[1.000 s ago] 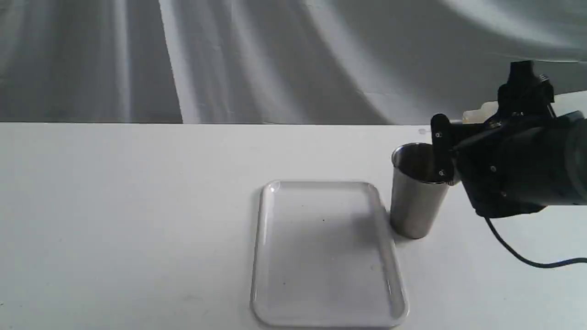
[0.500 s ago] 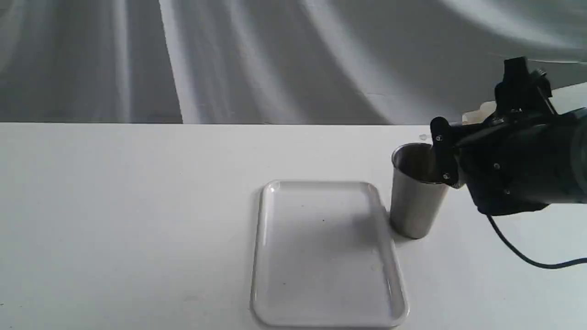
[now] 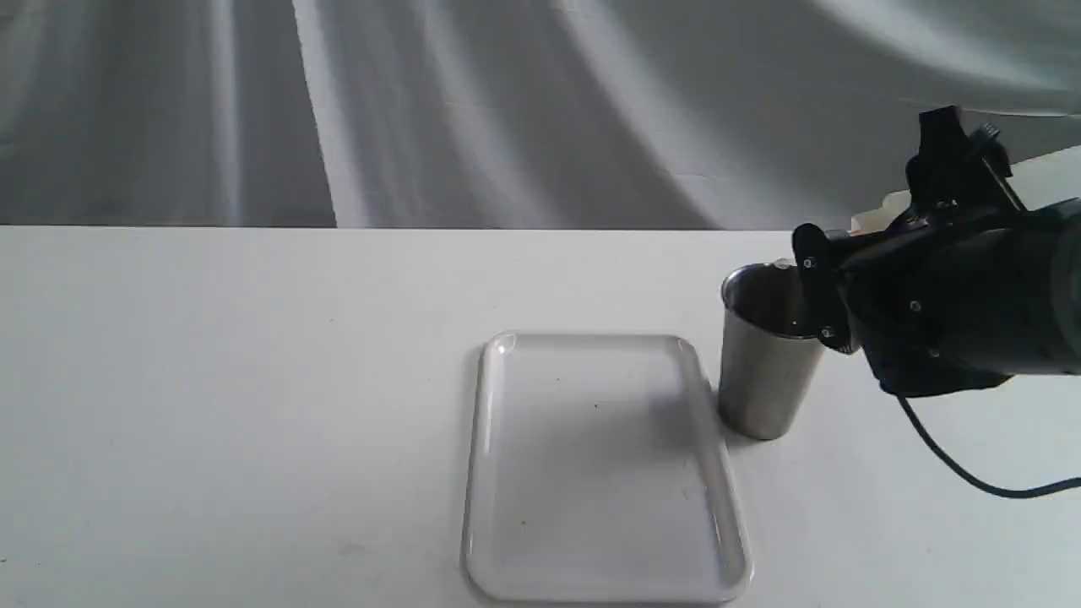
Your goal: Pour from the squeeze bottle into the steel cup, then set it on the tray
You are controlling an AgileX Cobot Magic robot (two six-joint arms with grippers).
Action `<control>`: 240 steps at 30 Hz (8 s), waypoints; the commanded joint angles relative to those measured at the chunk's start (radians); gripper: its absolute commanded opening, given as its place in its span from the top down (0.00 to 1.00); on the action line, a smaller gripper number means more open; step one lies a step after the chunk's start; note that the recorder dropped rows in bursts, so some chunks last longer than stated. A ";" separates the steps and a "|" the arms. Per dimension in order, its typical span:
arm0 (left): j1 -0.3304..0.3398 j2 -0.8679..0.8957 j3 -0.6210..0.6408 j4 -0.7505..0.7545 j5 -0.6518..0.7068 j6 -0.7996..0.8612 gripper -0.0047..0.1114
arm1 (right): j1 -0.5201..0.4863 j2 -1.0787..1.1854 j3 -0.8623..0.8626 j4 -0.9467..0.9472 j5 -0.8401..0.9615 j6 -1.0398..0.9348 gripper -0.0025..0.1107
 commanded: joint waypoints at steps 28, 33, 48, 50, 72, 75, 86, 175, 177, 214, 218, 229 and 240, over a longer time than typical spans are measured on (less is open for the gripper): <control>0.002 -0.003 0.004 -0.001 -0.008 -0.002 0.96 | 0.000 -0.017 -0.008 -0.038 -0.010 0.122 0.67; 0.002 -0.003 0.004 -0.001 -0.008 -0.002 0.96 | 0.000 -0.017 -0.008 -0.038 -0.014 0.354 0.67; 0.002 -0.003 0.004 -0.001 -0.008 -0.005 0.96 | 0.012 -0.017 -0.008 -0.038 -0.016 0.707 0.67; 0.002 -0.003 0.004 -0.001 -0.008 -0.002 0.96 | 0.012 -0.017 -0.005 -0.038 -0.016 0.784 0.67; 0.002 -0.003 0.004 -0.001 -0.008 -0.005 0.96 | 0.021 -0.378 0.163 -0.038 -0.144 1.504 0.67; 0.002 -0.003 0.004 -0.001 -0.008 -0.004 0.96 | 0.021 -0.446 0.175 -0.038 -0.182 1.593 0.67; 0.002 -0.003 0.004 -0.001 -0.008 -0.004 0.96 | 0.021 -0.647 0.179 -0.038 -0.226 1.639 0.67; 0.002 -0.003 0.004 -0.001 -0.008 -0.002 0.96 | 0.061 0.056 0.137 1.314 -1.523 0.059 0.67; 0.002 -0.003 0.004 -0.001 -0.008 -0.002 0.96 | 0.068 0.062 0.137 1.317 -1.523 0.047 0.67; 0.002 -0.003 0.004 -0.001 -0.008 -0.003 0.96 | 0.101 0.066 0.137 1.461 -1.471 -0.037 0.67; 0.002 -0.003 0.004 -0.001 -0.008 -0.001 0.96 | 0.101 0.066 0.137 1.467 -1.471 -0.037 0.67; 0.002 -0.003 0.004 -0.001 -0.008 -0.001 0.96 | 0.101 0.066 0.137 1.489 -1.442 -0.035 0.67; 0.002 -0.003 0.004 -0.001 -0.008 -0.003 0.96 | 0.101 0.084 0.137 1.490 -1.411 -0.035 0.67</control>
